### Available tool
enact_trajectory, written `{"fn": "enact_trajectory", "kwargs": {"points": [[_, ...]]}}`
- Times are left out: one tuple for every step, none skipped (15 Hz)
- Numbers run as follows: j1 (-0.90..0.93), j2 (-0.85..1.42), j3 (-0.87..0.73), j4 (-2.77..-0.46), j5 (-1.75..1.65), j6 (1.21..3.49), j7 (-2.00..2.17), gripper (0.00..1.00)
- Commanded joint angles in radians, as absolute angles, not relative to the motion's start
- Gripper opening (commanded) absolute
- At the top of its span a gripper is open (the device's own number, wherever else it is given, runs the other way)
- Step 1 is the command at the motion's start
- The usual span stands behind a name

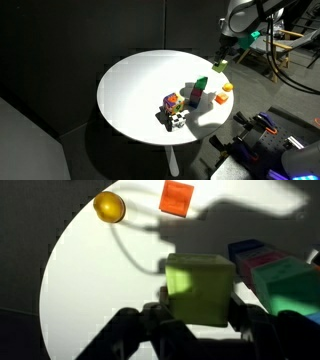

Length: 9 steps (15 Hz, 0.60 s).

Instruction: Put the light green block on top of the dark green block

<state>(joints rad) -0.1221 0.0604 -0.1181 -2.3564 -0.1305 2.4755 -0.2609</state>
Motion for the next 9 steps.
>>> {"fn": "enact_trajectory", "kwargs": {"points": [[-0.108, 0.018, -0.104, -2.356, -0.158, 2.453, -0.276, 0.30], [-0.103, 0.015, -0.099, -2.355, -0.160, 2.450, -0.280, 0.30], [-0.097, 0.013, -0.095, -2.352, -0.166, 2.444, -0.284, 0.30], [-0.091, 0.011, -0.090, -2.350, -0.169, 2.440, -0.292, 0.30], [-0.085, 0.010, -0.084, -2.348, -0.175, 2.437, -0.297, 0.30], [-0.081, 0.008, -0.080, -2.348, -0.176, 2.435, -0.306, 0.30], [-0.075, 0.004, -0.074, -2.349, -0.177, 2.434, -0.320, 0.30], [-0.070, 0.001, -0.068, -2.350, -0.178, 2.435, -0.331, 0.30], [-0.065, -0.001, -0.064, -2.350, -0.178, 2.434, -0.341, 0.30]]}}
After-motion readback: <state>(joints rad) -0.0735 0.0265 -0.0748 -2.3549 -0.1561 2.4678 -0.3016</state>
